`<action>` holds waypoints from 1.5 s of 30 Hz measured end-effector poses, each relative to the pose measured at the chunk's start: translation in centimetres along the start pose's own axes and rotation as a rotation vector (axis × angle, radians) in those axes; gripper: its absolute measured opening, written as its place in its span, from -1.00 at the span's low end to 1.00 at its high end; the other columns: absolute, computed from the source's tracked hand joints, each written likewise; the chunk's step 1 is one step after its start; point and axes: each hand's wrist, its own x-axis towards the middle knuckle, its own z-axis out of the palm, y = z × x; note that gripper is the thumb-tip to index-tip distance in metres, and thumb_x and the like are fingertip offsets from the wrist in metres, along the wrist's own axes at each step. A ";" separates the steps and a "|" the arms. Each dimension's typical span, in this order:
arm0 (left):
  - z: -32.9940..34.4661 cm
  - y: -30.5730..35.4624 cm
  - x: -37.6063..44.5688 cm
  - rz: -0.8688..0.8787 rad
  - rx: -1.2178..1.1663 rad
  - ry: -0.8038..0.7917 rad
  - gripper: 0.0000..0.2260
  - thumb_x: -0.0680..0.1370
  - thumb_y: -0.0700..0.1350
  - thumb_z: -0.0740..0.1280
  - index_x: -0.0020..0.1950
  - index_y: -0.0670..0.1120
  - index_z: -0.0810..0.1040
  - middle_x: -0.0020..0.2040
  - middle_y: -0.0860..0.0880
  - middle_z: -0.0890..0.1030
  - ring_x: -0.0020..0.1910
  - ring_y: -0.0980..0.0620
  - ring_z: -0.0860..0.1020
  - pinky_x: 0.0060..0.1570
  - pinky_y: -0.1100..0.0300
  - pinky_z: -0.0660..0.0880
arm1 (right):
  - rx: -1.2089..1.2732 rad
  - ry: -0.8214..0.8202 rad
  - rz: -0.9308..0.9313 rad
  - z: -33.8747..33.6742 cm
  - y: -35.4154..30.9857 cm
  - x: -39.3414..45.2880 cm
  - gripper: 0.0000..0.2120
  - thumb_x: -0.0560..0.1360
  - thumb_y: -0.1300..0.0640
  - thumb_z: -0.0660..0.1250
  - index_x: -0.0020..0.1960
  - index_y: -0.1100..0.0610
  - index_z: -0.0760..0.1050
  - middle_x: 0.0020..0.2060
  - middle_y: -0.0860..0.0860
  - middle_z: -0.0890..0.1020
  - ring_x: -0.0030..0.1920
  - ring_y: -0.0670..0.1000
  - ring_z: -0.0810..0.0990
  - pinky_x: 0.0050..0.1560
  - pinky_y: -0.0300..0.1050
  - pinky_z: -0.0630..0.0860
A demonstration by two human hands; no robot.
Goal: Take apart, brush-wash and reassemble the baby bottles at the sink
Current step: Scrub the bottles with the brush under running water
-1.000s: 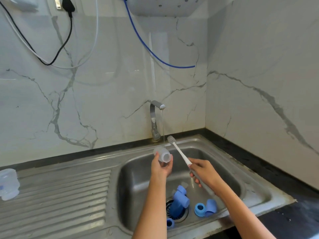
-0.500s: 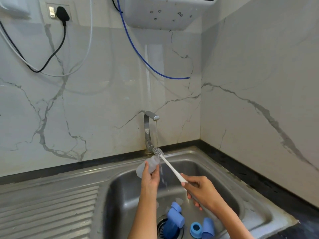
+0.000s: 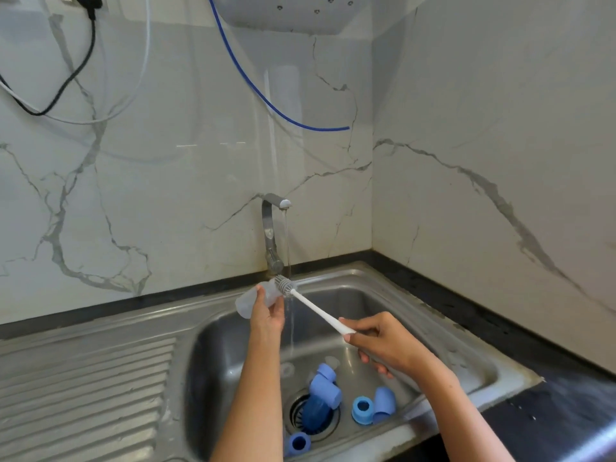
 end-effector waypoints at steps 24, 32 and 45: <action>0.1 -0.5 -2.4 -0.107 0.432 -0.115 -0.67 0.48 -0.26 0.40 0.21 -0.22 0.42 -0.07 -0.16 0.48 -0.17 -0.03 0.50 -0.20 0.14 0.53 | -0.043 0.004 0.062 2.1 0.7 1.8 -0.71 0.62 0.04 0.21 0.31 -0.04 0.51 -0.44 -0.01 0.44 -0.48 -0.10 0.32 -0.49 -0.26 0.31; -0.3 0.0 -1.9 -0.104 0.036 -0.233 -0.55 0.61 0.16 0.10 0.26 -0.18 0.38 0.03 -0.24 0.51 -0.04 -0.13 0.52 0.02 -0.01 0.42 | -0.075 0.040 0.086 1.7 0.7 1.8 -0.74 0.61 -0.02 0.23 0.26 -0.07 0.55 -0.44 -0.04 0.45 -0.50 -0.15 0.34 -0.46 -0.27 0.31; -0.3 -0.7 -1.1 -0.055 0.301 -0.140 -0.71 0.50 -0.25 0.37 0.17 -0.16 0.40 0.01 -0.20 0.47 -0.08 -0.11 0.52 -0.09 -0.07 0.55 | 0.038 -0.035 0.183 1.3 0.5 1.1 -0.79 0.61 -0.05 0.22 0.17 -0.08 0.55 -0.49 -0.04 0.43 -0.58 -0.14 0.26 -0.57 -0.30 0.25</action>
